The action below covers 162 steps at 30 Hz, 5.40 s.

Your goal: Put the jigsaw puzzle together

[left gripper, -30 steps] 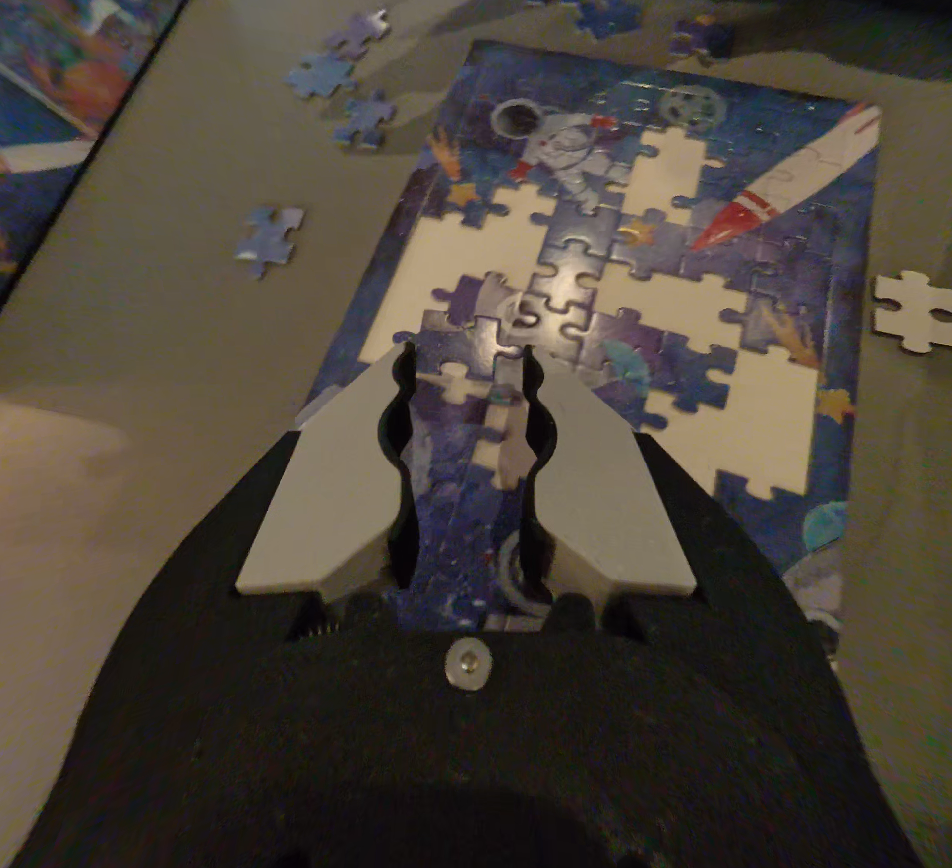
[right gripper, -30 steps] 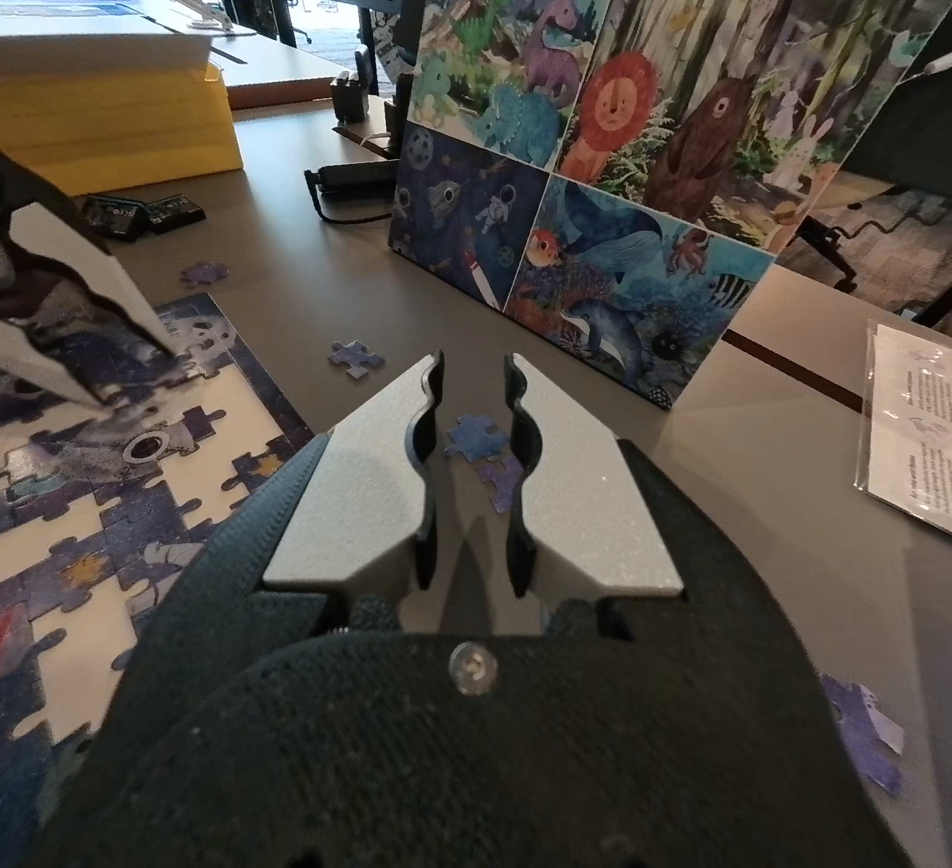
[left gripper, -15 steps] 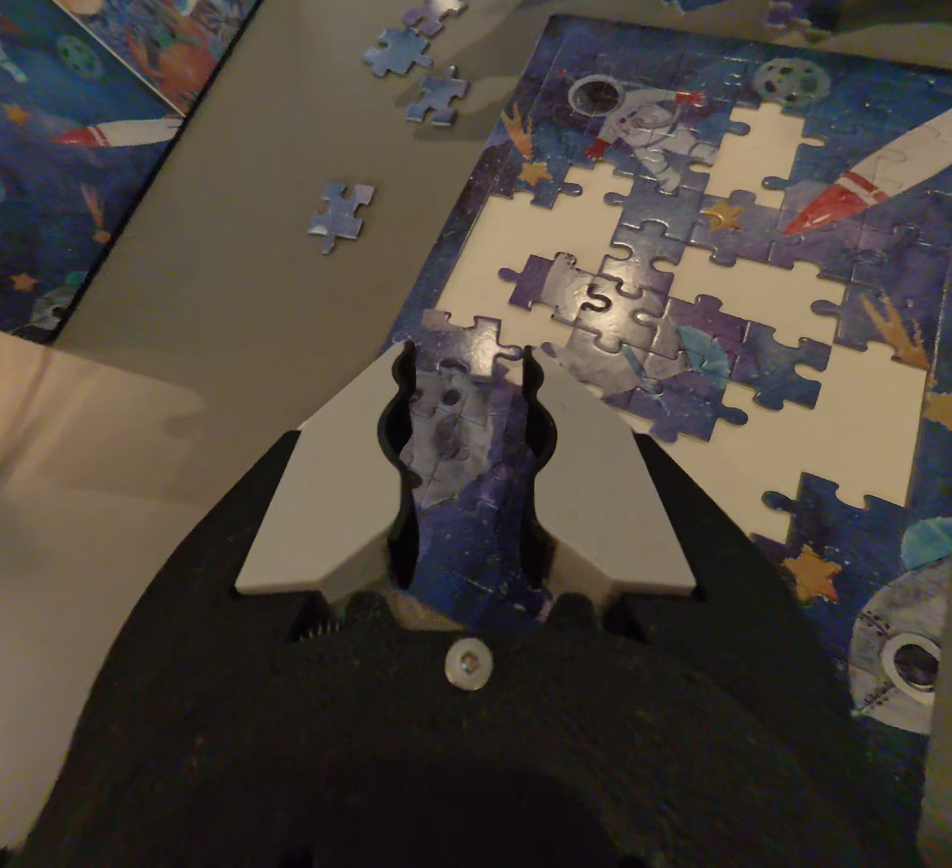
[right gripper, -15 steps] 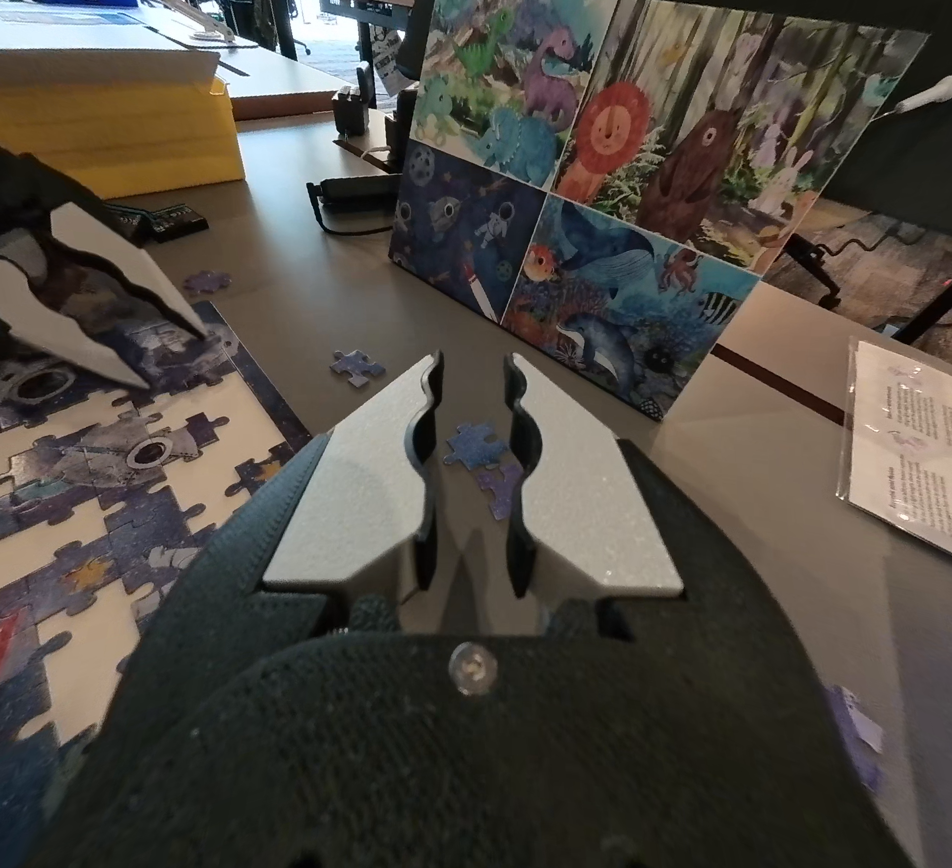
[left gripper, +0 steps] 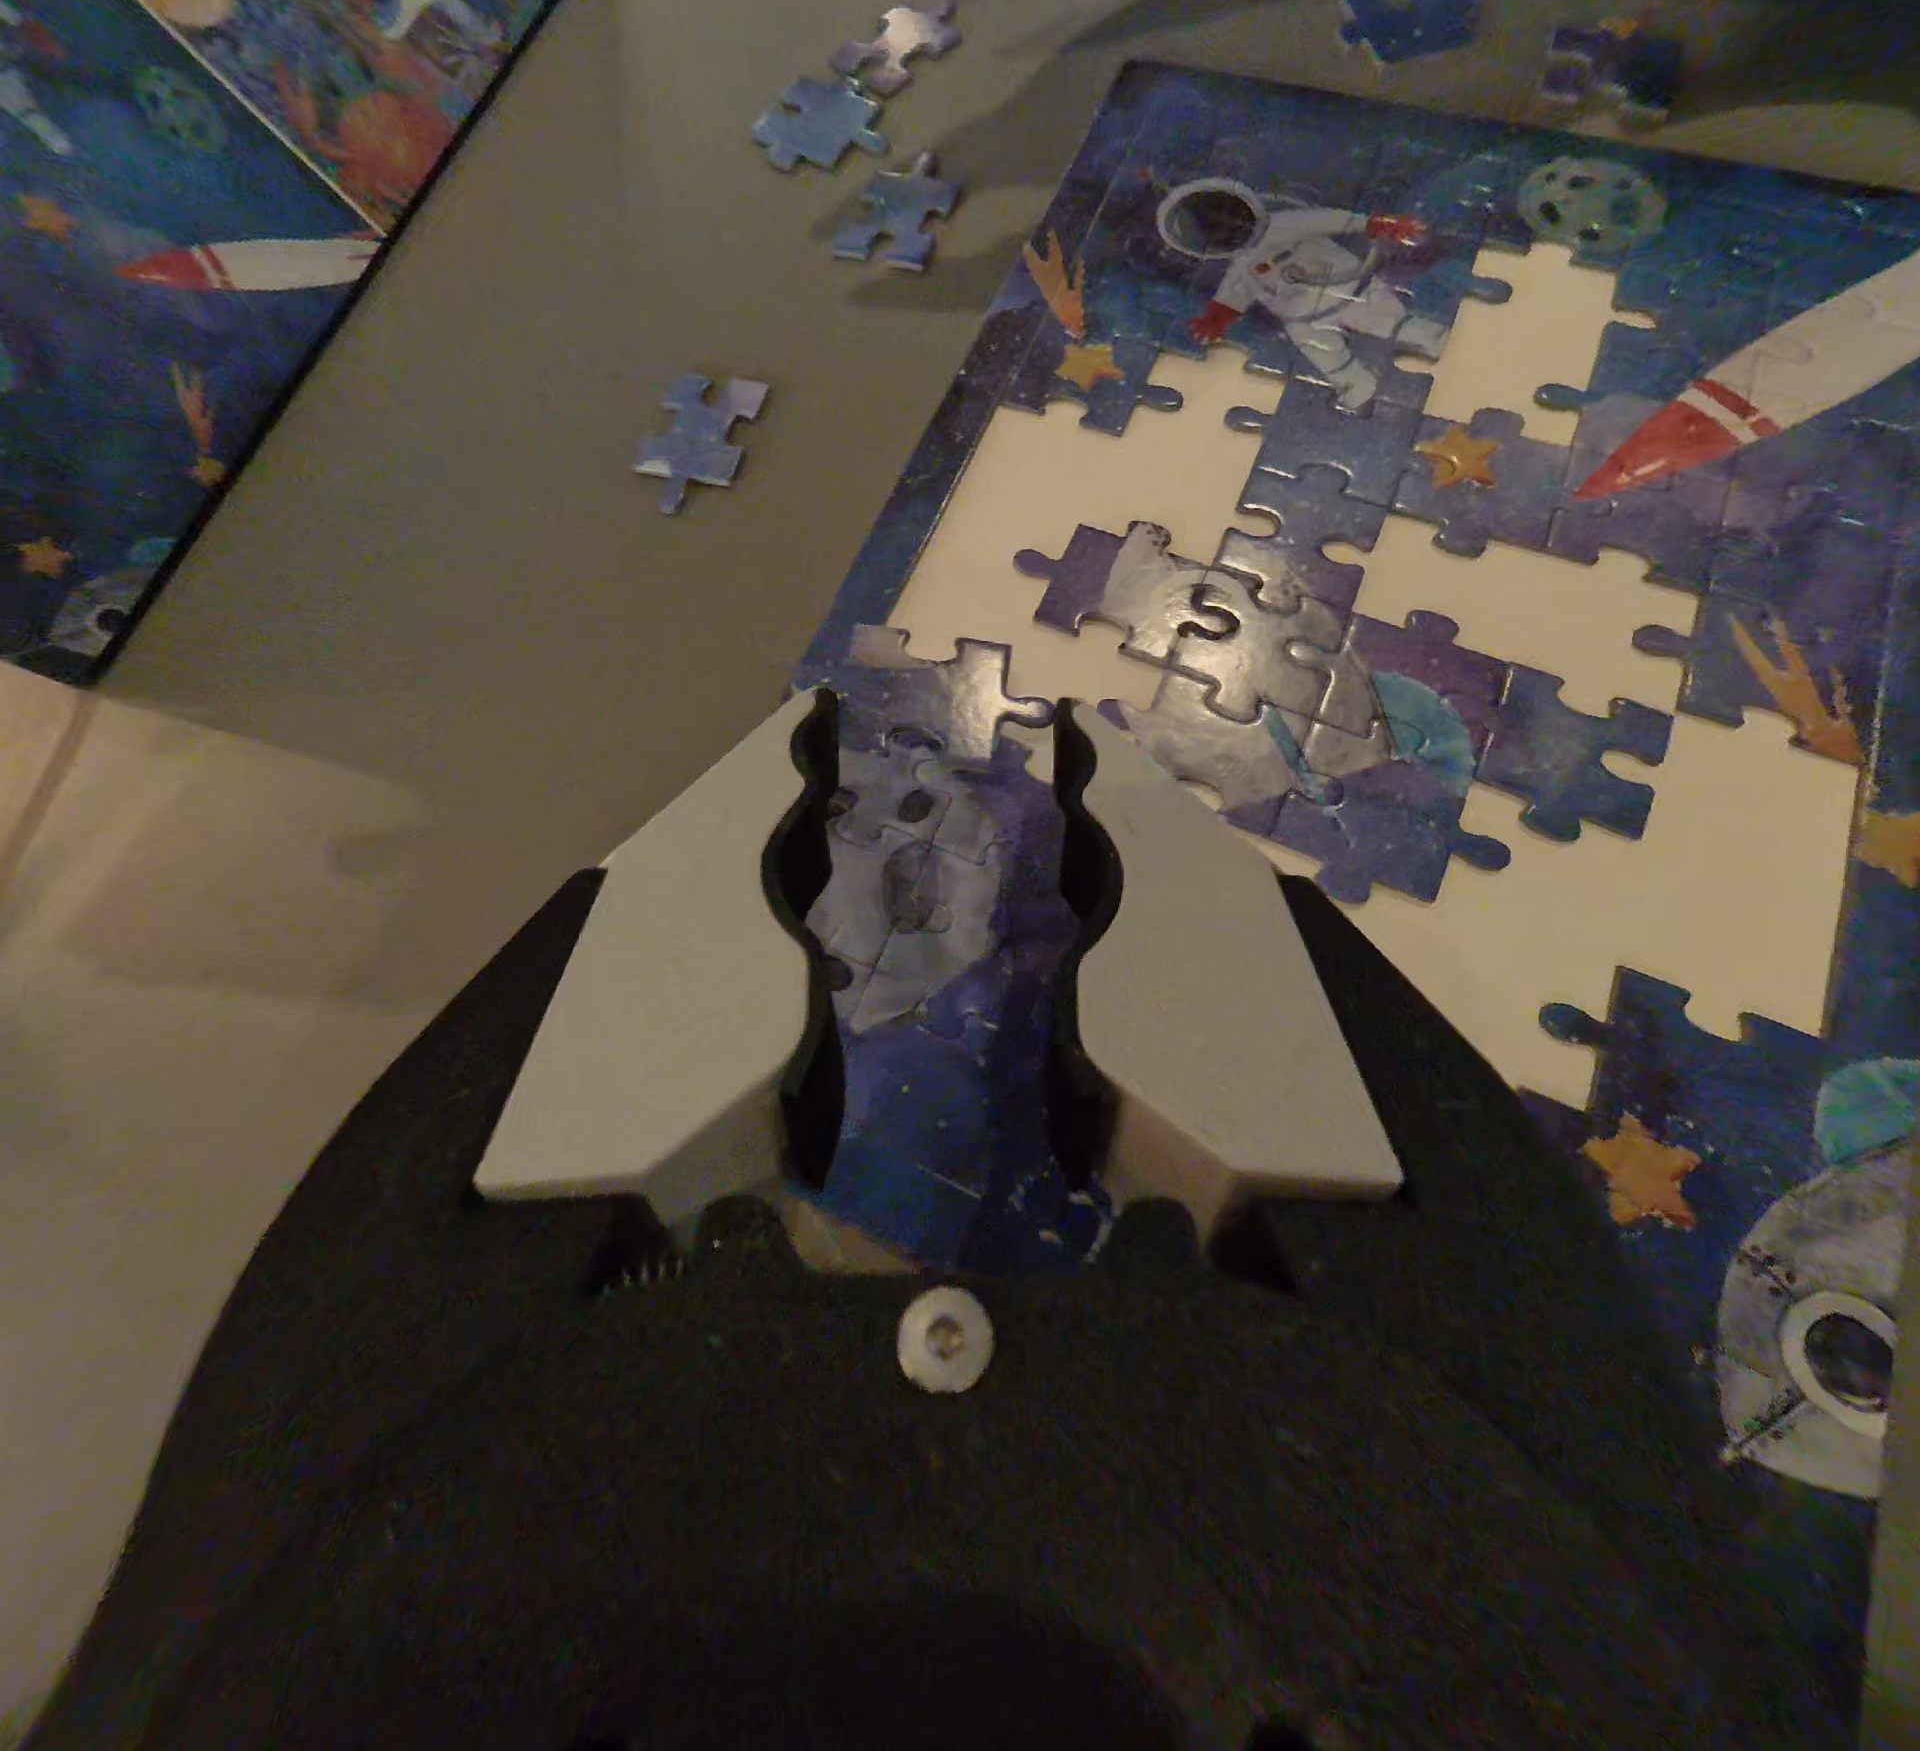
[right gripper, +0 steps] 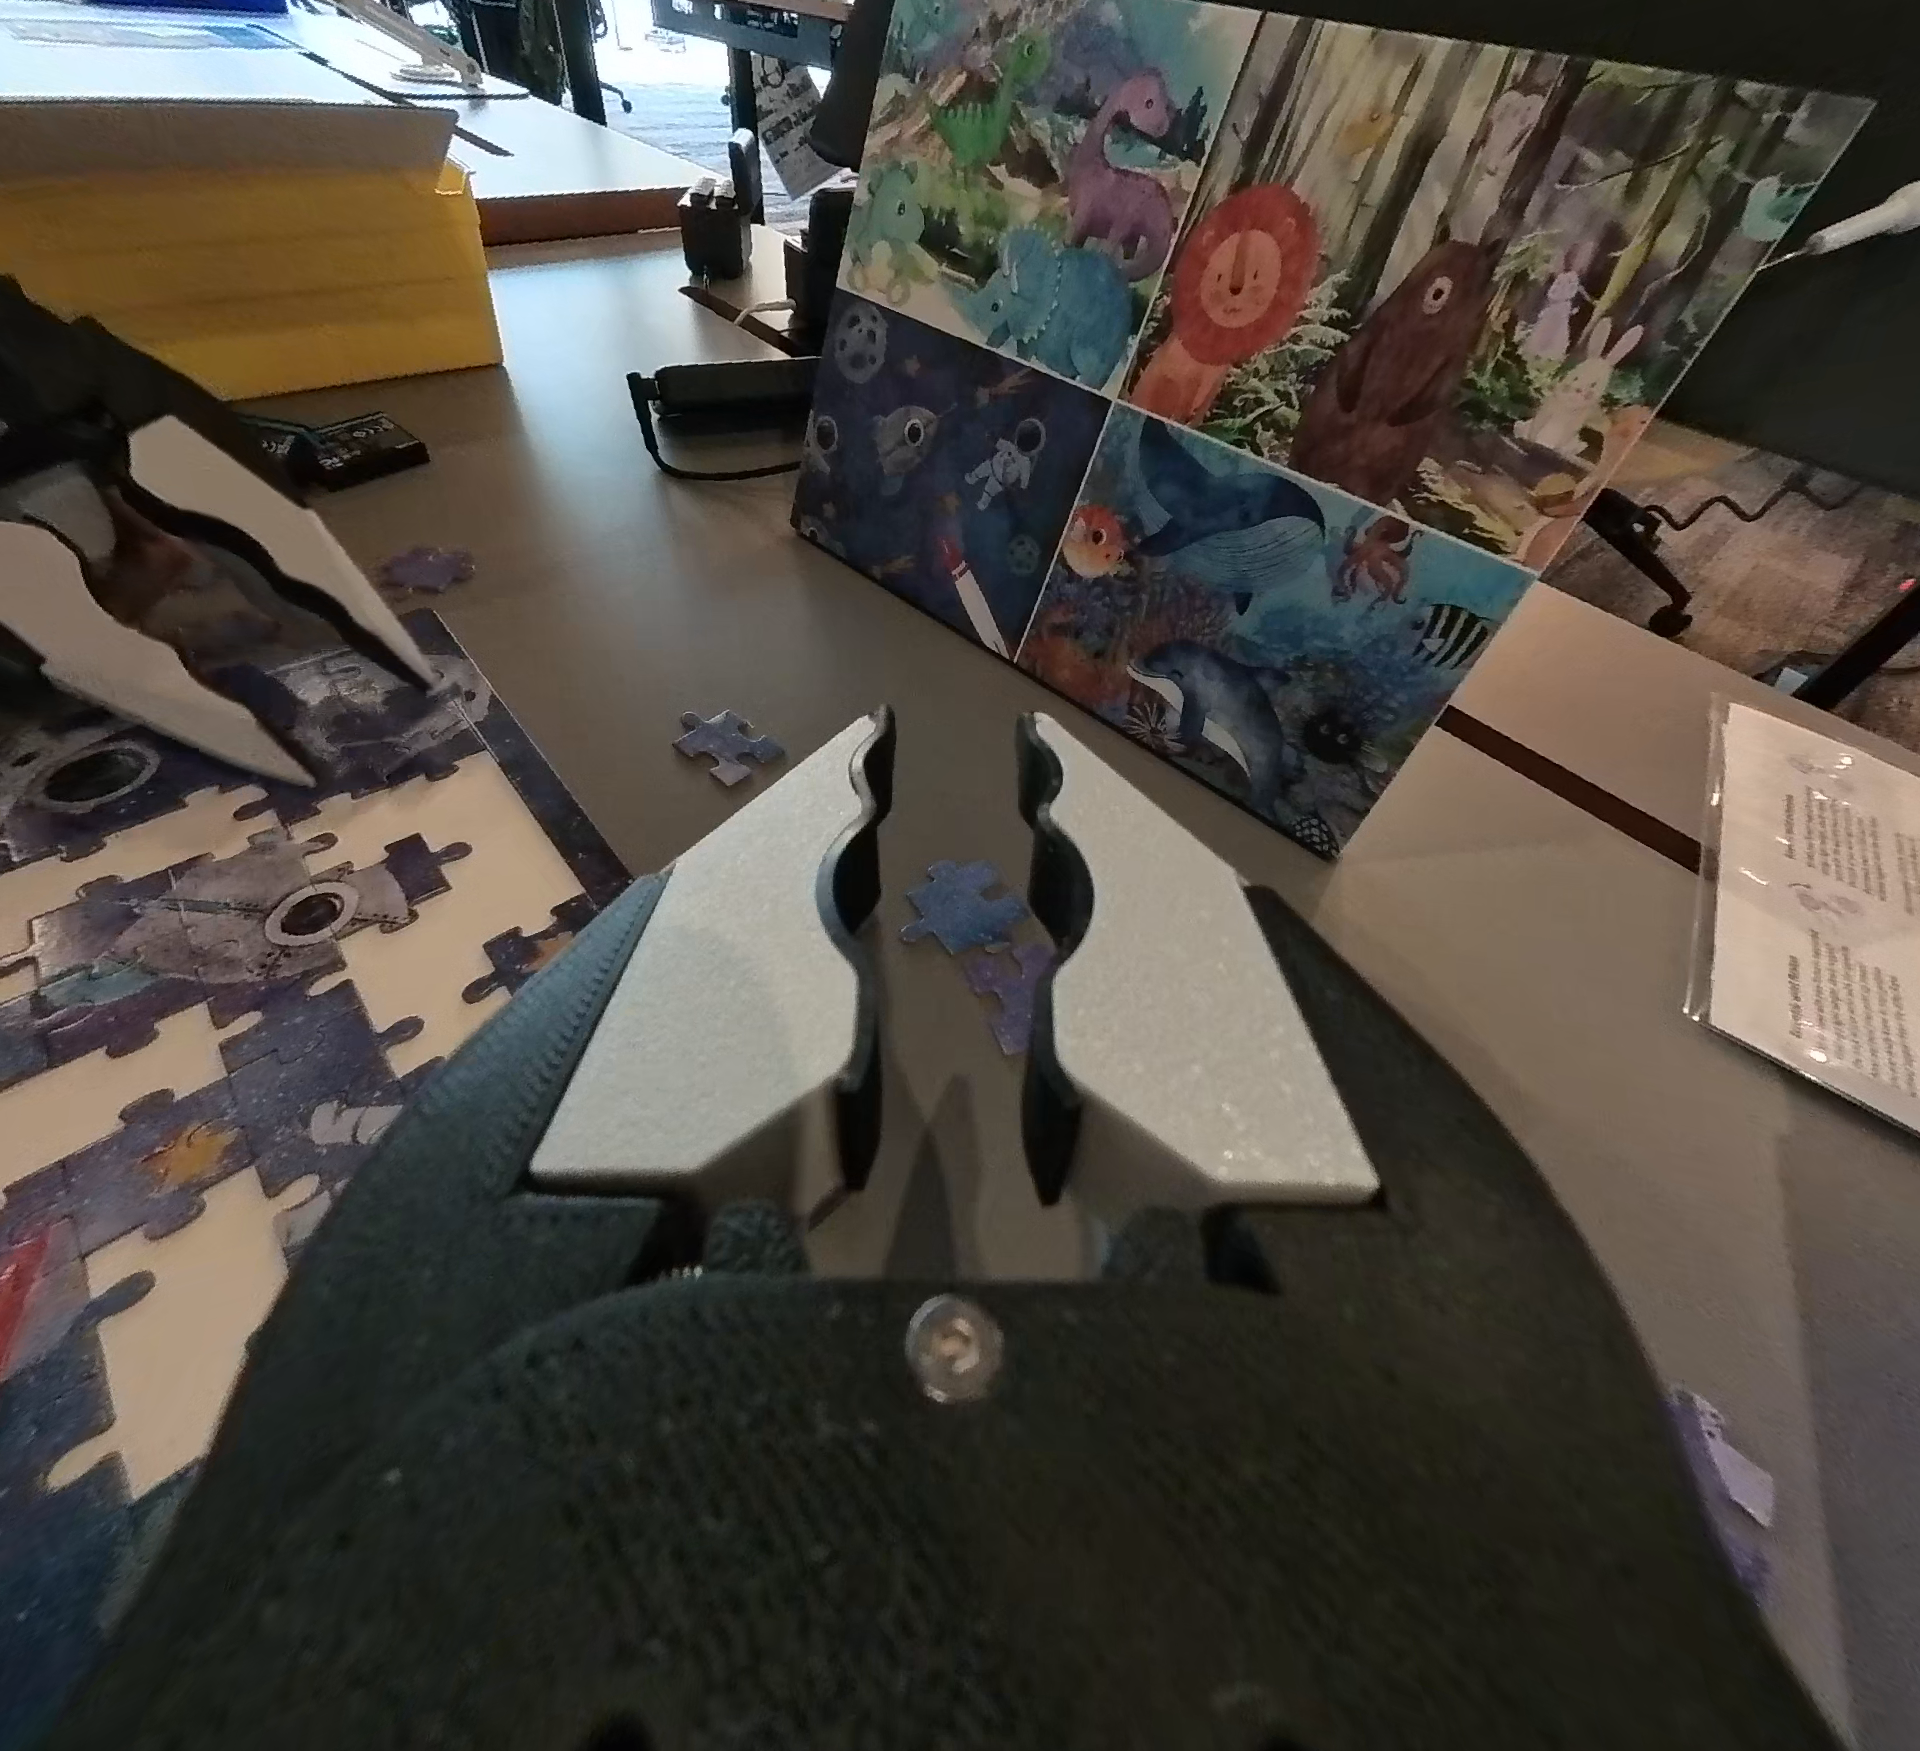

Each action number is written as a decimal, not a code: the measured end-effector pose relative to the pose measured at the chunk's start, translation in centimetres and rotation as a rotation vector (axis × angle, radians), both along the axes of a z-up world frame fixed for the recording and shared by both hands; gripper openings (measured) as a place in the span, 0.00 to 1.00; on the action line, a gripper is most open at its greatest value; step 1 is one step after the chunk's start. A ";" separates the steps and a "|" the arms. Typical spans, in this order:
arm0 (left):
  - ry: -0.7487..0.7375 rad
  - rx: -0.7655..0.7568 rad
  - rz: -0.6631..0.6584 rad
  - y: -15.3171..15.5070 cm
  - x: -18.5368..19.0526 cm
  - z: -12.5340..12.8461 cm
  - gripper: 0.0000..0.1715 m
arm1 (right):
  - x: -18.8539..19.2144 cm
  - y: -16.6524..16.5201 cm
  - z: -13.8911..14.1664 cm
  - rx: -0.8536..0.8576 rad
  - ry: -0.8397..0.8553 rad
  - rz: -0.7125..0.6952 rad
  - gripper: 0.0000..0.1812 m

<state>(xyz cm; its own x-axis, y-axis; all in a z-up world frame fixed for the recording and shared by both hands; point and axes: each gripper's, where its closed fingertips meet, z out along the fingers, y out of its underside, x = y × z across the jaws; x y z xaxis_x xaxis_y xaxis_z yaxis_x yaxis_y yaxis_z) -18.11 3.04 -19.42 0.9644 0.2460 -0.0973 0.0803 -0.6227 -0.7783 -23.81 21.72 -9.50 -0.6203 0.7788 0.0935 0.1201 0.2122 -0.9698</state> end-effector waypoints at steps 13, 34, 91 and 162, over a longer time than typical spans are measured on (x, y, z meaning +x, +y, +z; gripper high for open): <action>0.009 -0.017 -0.028 0.8 0.7 -0.2 0.23 | 0.0 0.0 0.0 0.008 0.004 -0.001 0.12; 0.028 -0.027 -0.028 0.6 0.6 -0.2 0.23 | 0.1 -0.1 0.1 0.015 0.006 -0.001 0.12; 0.133 0.192 -0.234 4.1 5.7 3.9 0.24 | 9.3 -14.9 -4.7 -0.438 -0.750 0.699 0.00; -0.780 0.566 -0.064 1.6 2.5 5.7 0.00 | 8.9 -14.3 -4.7 0.432 0.221 0.520 0.18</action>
